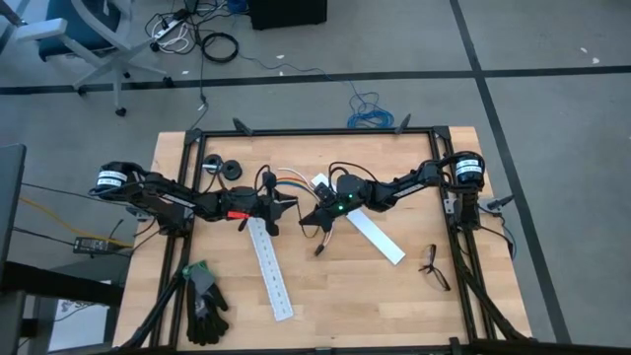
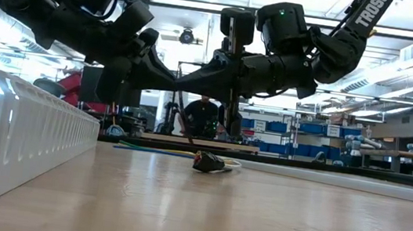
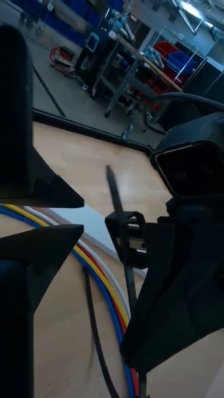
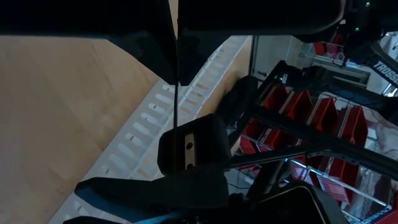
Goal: Ziptie cables
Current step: Wrap the cables together using the black zip tie
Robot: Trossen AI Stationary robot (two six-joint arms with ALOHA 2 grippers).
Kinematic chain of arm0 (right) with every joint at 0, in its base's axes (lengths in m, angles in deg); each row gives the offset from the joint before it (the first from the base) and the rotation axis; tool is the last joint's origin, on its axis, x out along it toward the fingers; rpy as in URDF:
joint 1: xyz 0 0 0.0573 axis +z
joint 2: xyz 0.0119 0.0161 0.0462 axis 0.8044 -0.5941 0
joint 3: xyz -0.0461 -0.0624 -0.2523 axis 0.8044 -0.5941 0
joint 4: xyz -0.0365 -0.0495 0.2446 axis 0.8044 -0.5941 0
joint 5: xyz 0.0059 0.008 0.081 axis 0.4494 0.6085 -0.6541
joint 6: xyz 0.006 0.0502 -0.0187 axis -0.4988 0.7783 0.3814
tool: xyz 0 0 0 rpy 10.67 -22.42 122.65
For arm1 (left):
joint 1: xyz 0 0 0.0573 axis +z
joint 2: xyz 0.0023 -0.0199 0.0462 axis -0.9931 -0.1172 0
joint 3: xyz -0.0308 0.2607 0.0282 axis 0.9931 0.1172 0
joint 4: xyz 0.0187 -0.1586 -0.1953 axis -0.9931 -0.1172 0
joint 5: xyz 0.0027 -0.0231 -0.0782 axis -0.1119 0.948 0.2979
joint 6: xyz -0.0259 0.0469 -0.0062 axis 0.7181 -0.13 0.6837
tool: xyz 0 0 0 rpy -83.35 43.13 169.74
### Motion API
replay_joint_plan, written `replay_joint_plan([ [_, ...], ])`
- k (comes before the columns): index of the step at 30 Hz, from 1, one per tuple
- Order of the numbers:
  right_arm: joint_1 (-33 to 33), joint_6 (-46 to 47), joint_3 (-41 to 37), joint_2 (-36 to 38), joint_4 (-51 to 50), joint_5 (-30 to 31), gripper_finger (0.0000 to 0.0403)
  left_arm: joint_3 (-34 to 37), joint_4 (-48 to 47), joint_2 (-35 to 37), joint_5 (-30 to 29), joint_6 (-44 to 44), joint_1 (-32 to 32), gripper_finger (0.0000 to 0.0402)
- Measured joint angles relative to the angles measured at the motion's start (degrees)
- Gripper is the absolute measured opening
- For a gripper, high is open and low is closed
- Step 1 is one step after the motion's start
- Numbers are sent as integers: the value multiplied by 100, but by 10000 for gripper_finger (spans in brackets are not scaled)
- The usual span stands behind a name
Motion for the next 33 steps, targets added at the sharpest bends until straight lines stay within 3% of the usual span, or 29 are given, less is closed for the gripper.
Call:
replay_joint_plan([
  [9, 20, -125, 0, 0, 13, 97, 0, 0, -187, 0, -88, 279, 7, 63],
  [13, 148, -511, 0, 8, 13, 538, 0, 2, -635, -2, -301, 622, 9, 63],
  [21, 456, -1563, 0, 81, -29, 1121, 0, 2, -861, -2, -169, 2917, 9, 63],
  [28, 729, -2716, -2, 89, -106, 1977, 0, 1, -707, -2, 870, 4988, 9, 63],
  [33, 782, -3336, -4, 290, -828, 2800, 0, 0, -559, -2, 1412, 6332, 7, 62],
])
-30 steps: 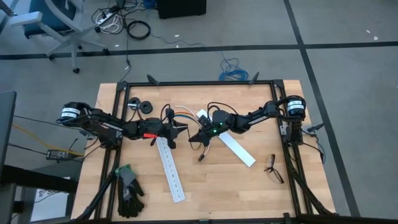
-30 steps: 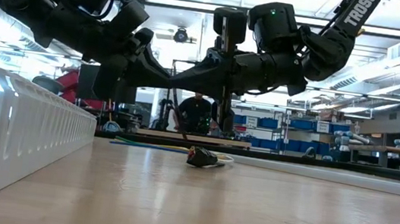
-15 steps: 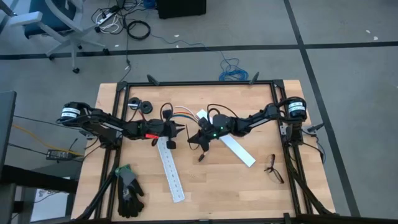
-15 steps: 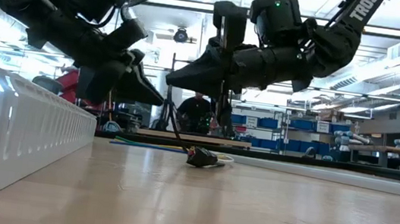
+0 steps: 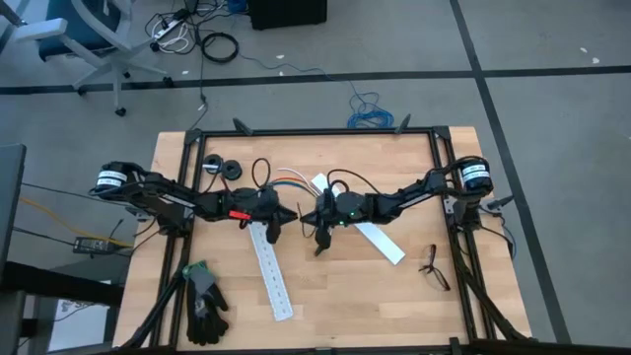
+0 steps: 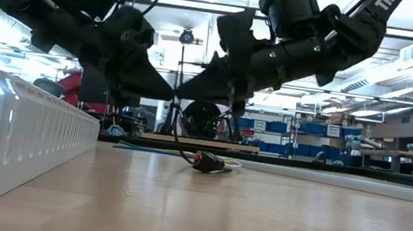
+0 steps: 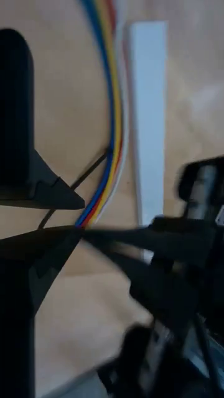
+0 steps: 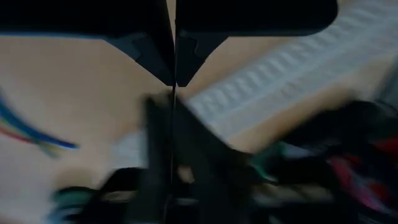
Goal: Ziptie cables
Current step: Wrap the cables together using the black zip tie
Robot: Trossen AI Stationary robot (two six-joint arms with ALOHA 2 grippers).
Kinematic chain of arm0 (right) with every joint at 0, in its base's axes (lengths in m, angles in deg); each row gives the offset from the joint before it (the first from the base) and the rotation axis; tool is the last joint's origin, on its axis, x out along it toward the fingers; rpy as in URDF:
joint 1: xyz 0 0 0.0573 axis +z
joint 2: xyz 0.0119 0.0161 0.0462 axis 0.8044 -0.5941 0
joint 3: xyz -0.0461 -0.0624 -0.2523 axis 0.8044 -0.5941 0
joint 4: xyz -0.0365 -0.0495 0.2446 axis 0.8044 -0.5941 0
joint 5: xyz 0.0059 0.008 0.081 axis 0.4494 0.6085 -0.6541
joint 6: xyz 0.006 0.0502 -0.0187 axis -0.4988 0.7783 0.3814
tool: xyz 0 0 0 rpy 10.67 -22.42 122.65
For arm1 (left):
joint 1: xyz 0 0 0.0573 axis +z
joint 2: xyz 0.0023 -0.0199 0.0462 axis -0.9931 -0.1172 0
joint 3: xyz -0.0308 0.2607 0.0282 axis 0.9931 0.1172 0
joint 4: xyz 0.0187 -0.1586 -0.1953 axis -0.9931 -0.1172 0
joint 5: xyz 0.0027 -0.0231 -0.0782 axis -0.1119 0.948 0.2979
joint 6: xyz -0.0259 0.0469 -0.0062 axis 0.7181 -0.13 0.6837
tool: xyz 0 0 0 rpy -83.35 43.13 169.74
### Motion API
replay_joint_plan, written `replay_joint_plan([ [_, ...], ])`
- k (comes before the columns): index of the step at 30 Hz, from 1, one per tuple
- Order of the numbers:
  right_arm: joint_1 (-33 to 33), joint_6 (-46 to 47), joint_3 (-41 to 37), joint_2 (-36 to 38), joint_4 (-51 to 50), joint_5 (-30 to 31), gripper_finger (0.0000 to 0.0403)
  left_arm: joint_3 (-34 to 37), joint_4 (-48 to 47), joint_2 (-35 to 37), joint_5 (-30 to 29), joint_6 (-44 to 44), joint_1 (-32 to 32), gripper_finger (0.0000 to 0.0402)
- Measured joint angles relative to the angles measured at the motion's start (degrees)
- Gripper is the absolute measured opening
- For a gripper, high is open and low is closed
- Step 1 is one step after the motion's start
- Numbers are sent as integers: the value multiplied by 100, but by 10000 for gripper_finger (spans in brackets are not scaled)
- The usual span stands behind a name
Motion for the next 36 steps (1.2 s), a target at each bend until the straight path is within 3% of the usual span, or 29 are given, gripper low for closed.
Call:
replay_joint_plan([
  [10, 83, -1695, 0, 404, -158, 997, 0, 0, 259, 0, 239, 1801, 9, 62],
  [21, 313, -3927, 0, 425, 803, 1784, 0, 0, 944, 0, 218, 3810, 127, 63],
  [30, 1125, -5720, 0, 423, 1092, 3200, 0, 0, 1629, 0, 584, 4451, 127, 63],
  [36, 1443, -6666, 0, 423, 1031, 3314, 0, 0, 1811, 4, 799, 4488, 125, 63],
])
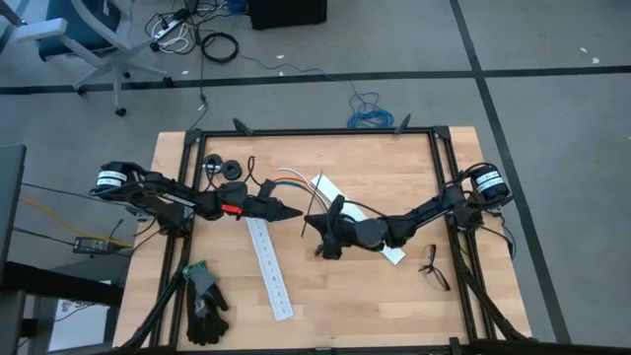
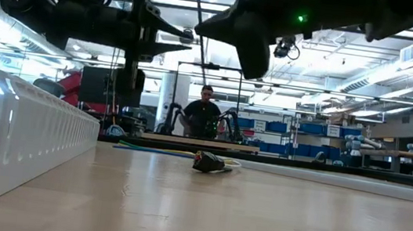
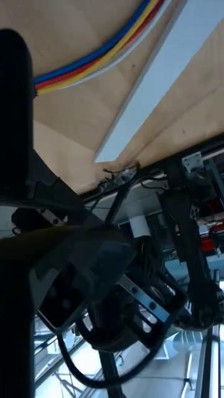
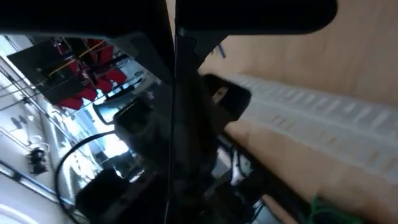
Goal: Ziptie cables
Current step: Wrap the cables together using the black zip tie
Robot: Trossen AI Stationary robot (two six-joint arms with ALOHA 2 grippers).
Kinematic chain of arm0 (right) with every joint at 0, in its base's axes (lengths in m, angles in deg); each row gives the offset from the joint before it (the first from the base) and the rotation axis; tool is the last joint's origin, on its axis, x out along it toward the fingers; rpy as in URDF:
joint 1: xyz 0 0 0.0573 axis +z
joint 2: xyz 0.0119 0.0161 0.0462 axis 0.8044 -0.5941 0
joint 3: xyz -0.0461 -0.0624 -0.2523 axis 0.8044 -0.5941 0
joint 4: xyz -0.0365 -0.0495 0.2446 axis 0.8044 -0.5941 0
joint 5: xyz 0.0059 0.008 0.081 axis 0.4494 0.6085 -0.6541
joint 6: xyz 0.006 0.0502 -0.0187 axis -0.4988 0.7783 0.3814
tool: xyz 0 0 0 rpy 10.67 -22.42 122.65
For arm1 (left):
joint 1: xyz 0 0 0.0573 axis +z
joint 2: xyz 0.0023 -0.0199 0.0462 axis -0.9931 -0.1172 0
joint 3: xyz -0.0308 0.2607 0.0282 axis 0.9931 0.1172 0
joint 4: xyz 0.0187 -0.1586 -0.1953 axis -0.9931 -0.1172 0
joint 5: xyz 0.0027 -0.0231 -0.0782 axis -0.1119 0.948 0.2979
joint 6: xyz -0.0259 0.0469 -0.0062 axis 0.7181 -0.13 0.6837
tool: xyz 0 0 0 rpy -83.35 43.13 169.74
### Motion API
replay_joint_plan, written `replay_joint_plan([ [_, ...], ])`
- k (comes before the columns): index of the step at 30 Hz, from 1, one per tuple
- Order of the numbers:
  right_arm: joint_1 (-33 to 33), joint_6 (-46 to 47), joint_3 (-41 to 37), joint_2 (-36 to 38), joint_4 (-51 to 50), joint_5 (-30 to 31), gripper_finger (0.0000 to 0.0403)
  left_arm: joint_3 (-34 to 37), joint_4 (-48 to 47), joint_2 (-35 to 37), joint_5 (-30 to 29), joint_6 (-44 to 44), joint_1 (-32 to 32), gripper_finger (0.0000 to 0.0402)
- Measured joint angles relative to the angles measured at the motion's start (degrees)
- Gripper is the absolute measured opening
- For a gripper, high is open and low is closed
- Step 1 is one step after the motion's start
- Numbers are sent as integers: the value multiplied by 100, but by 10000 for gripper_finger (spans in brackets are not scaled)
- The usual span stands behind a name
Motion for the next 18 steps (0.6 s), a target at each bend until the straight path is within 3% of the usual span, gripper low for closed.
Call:
replay_joint_plan([
  [8, 150, -81, 0, -4, -483, 20, 0, 0, -100, -2, 372, 197, -2, 63],
  [18, 203, -809, 0, -7, -673, -129, 0, -45, -530, -365, 840, 1210, 163, 63],
])
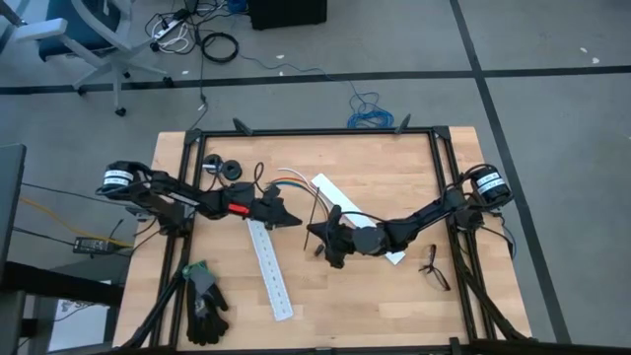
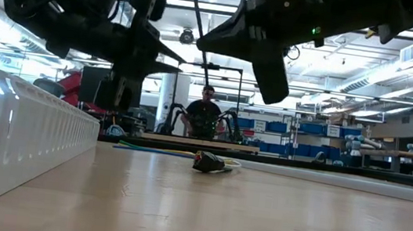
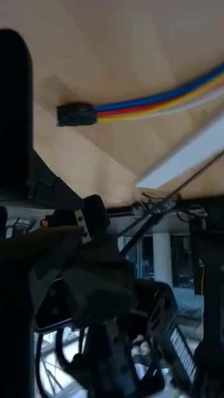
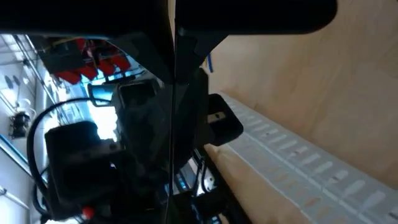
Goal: Ziptie cables
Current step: Wrap the cables together using the black zip tie
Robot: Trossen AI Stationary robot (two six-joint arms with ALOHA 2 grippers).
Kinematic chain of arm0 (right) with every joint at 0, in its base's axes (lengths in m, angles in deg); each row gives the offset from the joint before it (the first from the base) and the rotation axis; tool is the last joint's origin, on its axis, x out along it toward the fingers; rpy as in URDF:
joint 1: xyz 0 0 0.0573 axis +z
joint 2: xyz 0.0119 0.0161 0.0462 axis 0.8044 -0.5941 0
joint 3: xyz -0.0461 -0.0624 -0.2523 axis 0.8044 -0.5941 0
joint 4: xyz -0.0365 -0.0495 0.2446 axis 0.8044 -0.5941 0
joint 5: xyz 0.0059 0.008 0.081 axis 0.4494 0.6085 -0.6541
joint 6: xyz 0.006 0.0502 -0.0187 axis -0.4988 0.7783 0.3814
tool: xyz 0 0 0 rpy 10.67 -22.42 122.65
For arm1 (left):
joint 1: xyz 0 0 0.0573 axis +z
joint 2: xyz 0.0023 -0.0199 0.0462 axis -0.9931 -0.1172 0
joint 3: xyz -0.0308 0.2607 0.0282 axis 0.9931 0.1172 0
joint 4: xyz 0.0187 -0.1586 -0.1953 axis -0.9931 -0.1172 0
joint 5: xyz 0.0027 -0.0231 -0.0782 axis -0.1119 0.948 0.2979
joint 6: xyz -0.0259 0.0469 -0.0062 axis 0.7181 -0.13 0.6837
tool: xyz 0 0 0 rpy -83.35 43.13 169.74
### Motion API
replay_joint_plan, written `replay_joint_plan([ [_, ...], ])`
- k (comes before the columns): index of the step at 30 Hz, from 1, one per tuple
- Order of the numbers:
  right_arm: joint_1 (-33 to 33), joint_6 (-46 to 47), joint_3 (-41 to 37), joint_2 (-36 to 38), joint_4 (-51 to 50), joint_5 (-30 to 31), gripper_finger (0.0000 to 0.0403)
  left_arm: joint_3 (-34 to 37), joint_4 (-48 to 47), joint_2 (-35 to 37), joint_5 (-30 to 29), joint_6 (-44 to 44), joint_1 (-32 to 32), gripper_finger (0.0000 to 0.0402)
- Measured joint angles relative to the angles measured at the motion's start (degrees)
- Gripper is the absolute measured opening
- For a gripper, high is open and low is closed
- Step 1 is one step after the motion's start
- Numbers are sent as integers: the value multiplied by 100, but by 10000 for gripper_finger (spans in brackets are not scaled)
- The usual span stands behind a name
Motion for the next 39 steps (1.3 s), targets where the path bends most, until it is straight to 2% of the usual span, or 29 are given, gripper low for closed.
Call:
replay_joint_plan([
  [6, -33, 4, 0, -9, -292, -151, 0, -190, 172, -483, 334, 52, 15, 63],
  [12, -33, 0, 0, -13, -656, -331, 0, -344, 1010, -1018, 355, 220, 192, 63],
  [20, -22, -282, 0, -13, -739, -318, 0, -949, 1341, -1733, 605, 411, 189, 63],
  [25, 106, -469, 0, -13, -899, 183, 0, -1344, 1338, -2117, 832, 578, 191, 63],
  [30, 297, -544, 2, -13, -951, 461, 0, -1444, 1396, -2214, 1254, 804, 270, 63],
  [35, 382, -106, 4, -13, -1551, 749, 0, -1444, 1581, -2212, 1766, 1074, 365, 63],
  [39, 464, 48, 2, -13, -1660, 940, 0, -1439, 1446, -2212, 1914, 1202, 404, 63],
])
